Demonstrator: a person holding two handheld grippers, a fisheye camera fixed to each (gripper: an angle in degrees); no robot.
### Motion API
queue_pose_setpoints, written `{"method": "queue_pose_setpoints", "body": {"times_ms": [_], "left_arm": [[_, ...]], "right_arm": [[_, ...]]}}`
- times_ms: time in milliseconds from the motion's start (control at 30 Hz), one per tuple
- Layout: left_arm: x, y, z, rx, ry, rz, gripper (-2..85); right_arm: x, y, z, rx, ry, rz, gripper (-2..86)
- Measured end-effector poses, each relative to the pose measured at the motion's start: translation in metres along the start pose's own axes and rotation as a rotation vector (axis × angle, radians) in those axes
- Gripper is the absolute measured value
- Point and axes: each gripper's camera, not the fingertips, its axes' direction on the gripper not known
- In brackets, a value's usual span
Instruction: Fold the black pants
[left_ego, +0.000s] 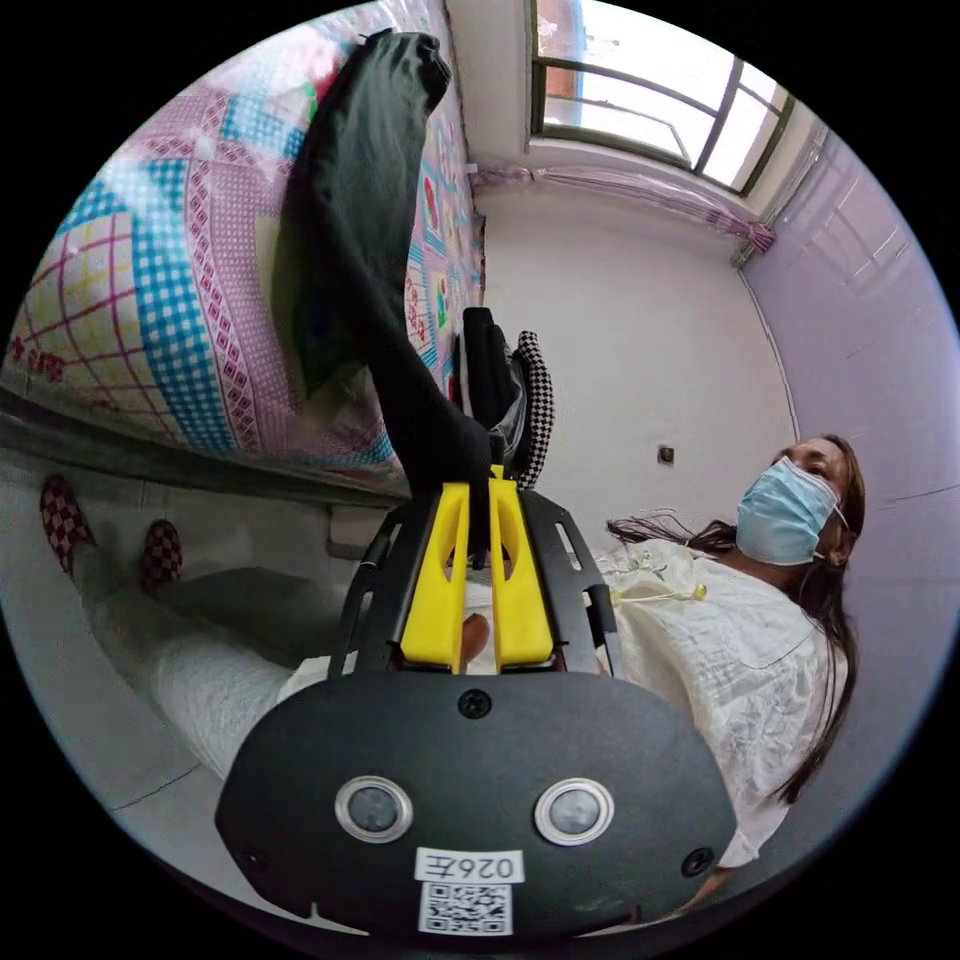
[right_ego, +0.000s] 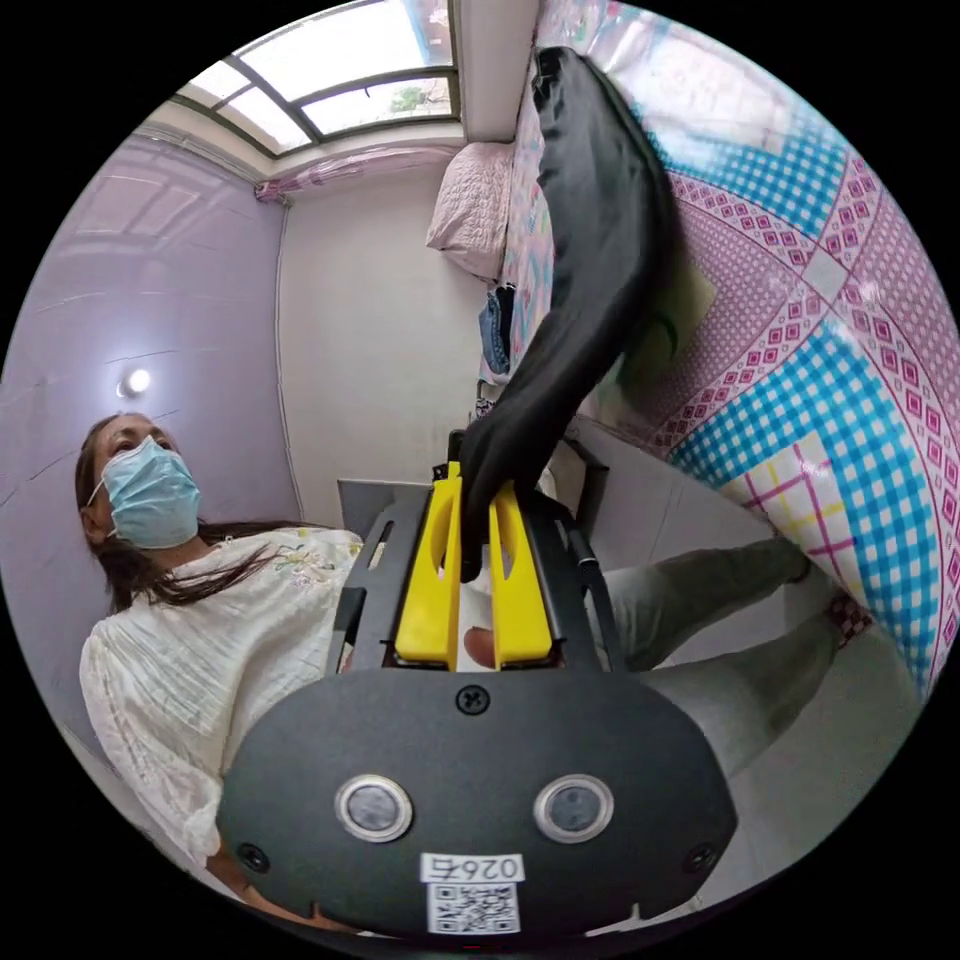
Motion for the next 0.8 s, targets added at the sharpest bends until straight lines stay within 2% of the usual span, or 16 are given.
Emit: {"method": "queue_pose_setpoints", "body": {"times_ms": [133,267,467,633,800], "left_arm": [[0.034,-0.065,-0.01,0.002,-0.029,0.155,4.1],[0.042,-0.143,-0.021,0.021,-0.122,0.209,3.9],[0.006,-0.245,-0.022,0.015,-0.277,0.168,4.1],[-0.033,-0.282,-0.022,0.023,-0.158,0.089,9.1],[-0.035,-0.269,-0.038,0.102,-0.059,0.117,12.4]], "right_arm": [[-0.024,-0.053,-0.005,0.042,0.0,-0.114,0.8],[-0.034,-0.137,0.0,0.065,0.08,-0.179,1.3],[0.007,-0.254,0.019,0.075,0.23,-0.081,2.7],[0.045,-0.307,0.036,0.064,0.23,0.036,9.2],[0.032,-0.297,0.048,0.08,0.27,-0.048,11.1]]}}
